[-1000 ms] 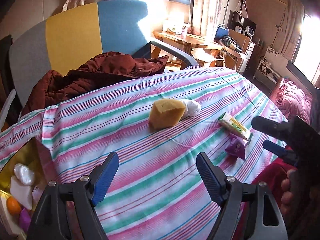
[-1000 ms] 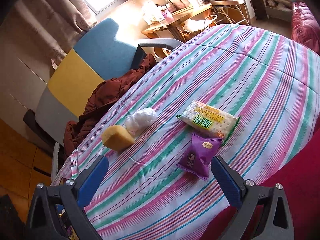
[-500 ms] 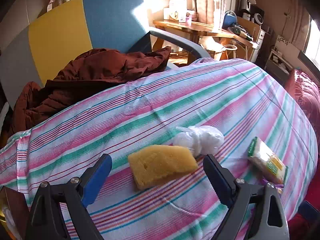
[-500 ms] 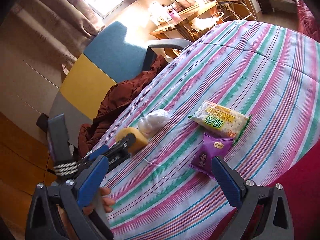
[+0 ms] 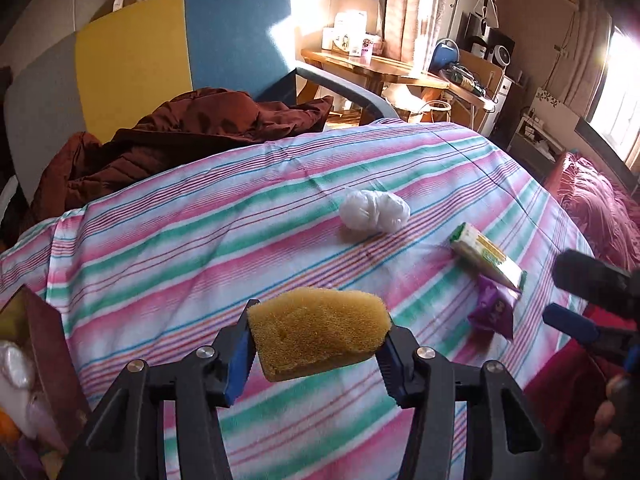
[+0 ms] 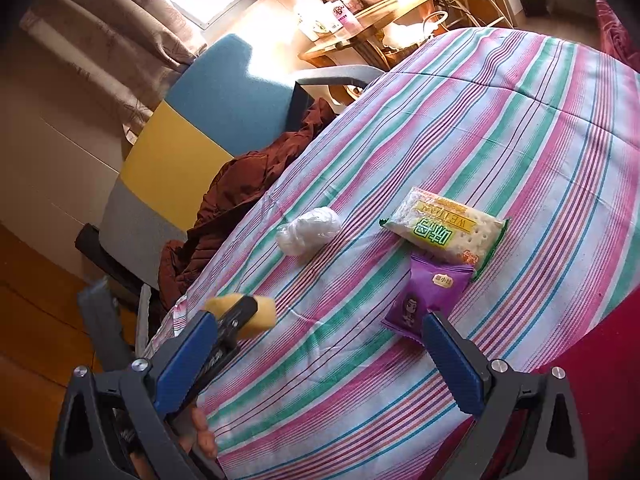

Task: Organize objects
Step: 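Lift the sponge with the left tool while the right tool grasps the WEIDAN biscuit packet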

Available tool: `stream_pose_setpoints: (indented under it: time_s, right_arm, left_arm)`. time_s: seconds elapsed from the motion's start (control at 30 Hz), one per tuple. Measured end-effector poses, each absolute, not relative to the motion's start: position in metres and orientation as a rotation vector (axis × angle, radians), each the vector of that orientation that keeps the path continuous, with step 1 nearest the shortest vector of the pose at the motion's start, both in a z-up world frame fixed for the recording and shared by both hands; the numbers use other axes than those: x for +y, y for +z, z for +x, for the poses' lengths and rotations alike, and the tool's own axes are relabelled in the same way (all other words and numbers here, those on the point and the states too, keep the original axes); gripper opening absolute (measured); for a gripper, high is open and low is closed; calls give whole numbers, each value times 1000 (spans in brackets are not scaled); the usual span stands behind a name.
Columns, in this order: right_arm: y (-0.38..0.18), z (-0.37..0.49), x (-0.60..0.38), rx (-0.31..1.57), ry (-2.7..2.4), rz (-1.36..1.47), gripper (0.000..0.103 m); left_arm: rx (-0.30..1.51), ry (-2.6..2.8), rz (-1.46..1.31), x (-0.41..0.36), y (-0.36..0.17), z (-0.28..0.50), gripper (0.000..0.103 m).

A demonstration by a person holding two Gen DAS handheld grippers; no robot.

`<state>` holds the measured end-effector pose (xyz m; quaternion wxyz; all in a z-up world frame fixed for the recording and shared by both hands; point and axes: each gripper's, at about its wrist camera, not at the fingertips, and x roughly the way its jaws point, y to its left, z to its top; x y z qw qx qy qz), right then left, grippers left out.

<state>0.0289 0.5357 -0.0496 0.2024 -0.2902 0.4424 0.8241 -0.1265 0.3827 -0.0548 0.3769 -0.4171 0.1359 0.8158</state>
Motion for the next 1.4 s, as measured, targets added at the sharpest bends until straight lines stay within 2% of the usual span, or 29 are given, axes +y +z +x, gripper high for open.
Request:
stream_pose_setpoints:
  time_s: [0.17, 0.37, 0.57, 0.6, 0.73, 0.87, 1.0, 1.03, 1.07, 1.13, 1.4]
  right_arm:
    - [-48, 26, 533, 1185, 2296, -843, 103]
    - [-28, 29, 533, 1216, 2347, -874, 103]
    - [-2, 3, 564, 787, 2341, -1093, 103]
    - [-7, -5, 571, 726, 2315, -1153, 101]
    - [-46, -39, 596, 576, 2188, -1404, 77]
    - [-77, -57, 611, 516, 2101, -1536, 77]
    - [-107, -70, 622, 549, 2028, -1648, 77]
    - [-115, -72, 623, 520, 2010, -1670, 70]
    - [-118, -71, 623, 516, 2009, -1668, 70]
    - [-109, -67, 621, 522, 2049, -1632, 52]
    - [-55, -51, 592, 404, 2199, -1452, 50]
  left_arm:
    - [335, 2092, -1064, 340, -46, -99, 54]
    - [321, 2083, -1069, 295, -38, -76, 54]
    - [230, 2090, -1084, 261, -29, -66, 54]
    - [221, 2091, -1083, 258, -27, -65, 54]
    - [200, 2095, -1081, 246, -22, -61, 54]
    - [195, 2102, -1081, 240, -19, -60, 54]
    - [175, 2098, -1096, 236, -21, -60, 54]
    - [169, 2096, -1101, 235, -22, -60, 54]
    - [165, 2097, -1104, 234, -23, -59, 54]
    - [165, 2094, -1106, 233, -24, -57, 54]
    - [160, 2109, -1086, 222, -18, -48, 54]
